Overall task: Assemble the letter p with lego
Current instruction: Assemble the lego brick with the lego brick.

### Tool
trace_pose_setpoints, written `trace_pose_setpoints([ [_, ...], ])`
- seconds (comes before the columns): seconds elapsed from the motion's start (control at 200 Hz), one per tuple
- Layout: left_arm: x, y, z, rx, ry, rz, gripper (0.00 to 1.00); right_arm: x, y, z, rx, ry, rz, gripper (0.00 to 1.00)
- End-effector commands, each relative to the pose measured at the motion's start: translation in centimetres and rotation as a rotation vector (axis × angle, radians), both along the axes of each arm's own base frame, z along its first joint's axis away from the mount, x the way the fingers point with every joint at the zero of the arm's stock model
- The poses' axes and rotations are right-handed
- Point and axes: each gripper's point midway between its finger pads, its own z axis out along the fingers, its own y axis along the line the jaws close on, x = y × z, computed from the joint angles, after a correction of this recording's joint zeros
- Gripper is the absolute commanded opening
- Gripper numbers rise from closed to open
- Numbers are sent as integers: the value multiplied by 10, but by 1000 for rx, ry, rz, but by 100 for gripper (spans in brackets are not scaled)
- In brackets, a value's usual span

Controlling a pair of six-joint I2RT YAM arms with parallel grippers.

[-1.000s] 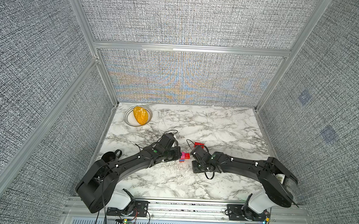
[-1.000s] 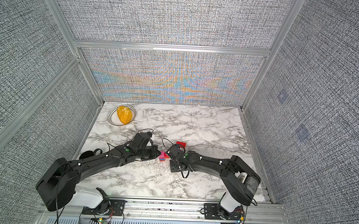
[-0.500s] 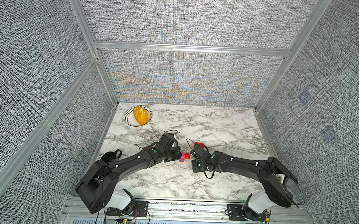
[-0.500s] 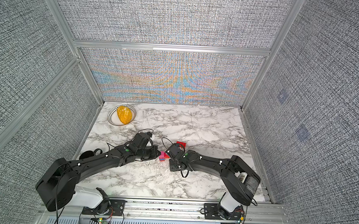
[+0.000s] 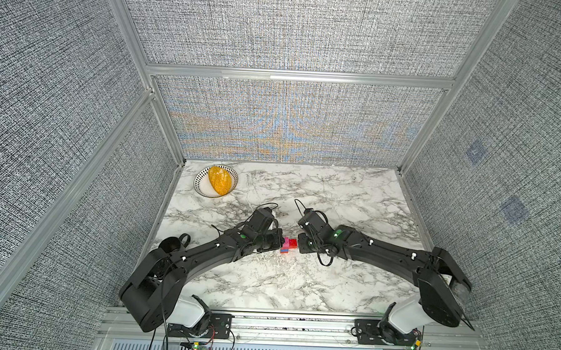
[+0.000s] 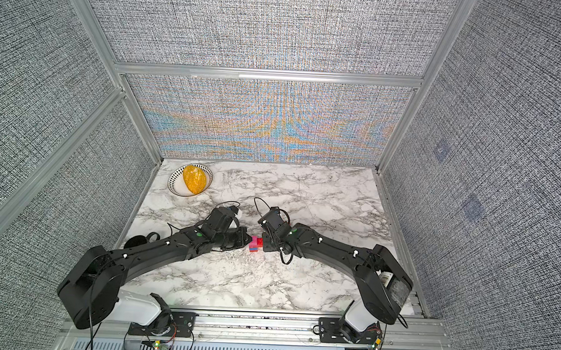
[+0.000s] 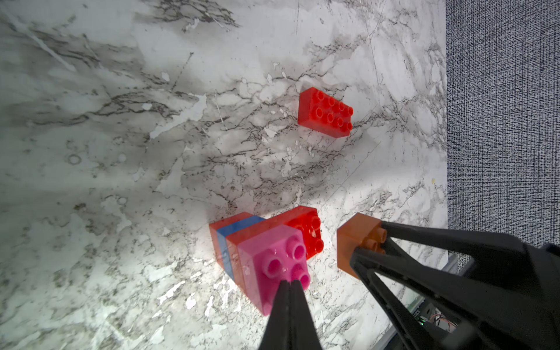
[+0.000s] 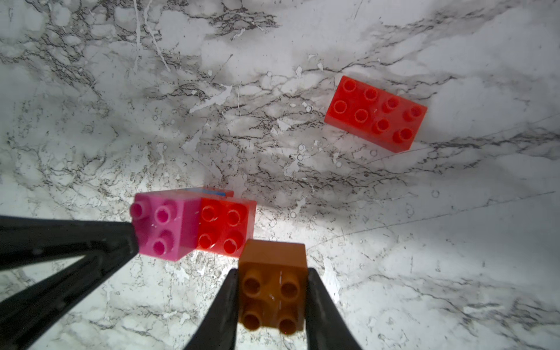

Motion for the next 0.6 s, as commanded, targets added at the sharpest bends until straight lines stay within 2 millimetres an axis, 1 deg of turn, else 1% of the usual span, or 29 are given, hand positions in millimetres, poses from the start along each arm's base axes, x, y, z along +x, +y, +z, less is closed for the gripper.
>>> trace_pose_setpoints([
  [0.0, -10, 10, -12, 45, 51, 5, 0, 2, 1, 2, -8, -2, 2, 16],
  [0.14, -10, 11, -13, 49, 51, 8, 0, 4, 7, 4, 3, 0, 9, 16],
  [0.345, -10, 11, -14, 51, 51, 7, 0, 5, 13, 2, 3, 13, 24, 16],
  [0.596, -11, 11, -14, 53, 53, 5, 0, 5, 15, -3, -7, 22, 32, 16],
])
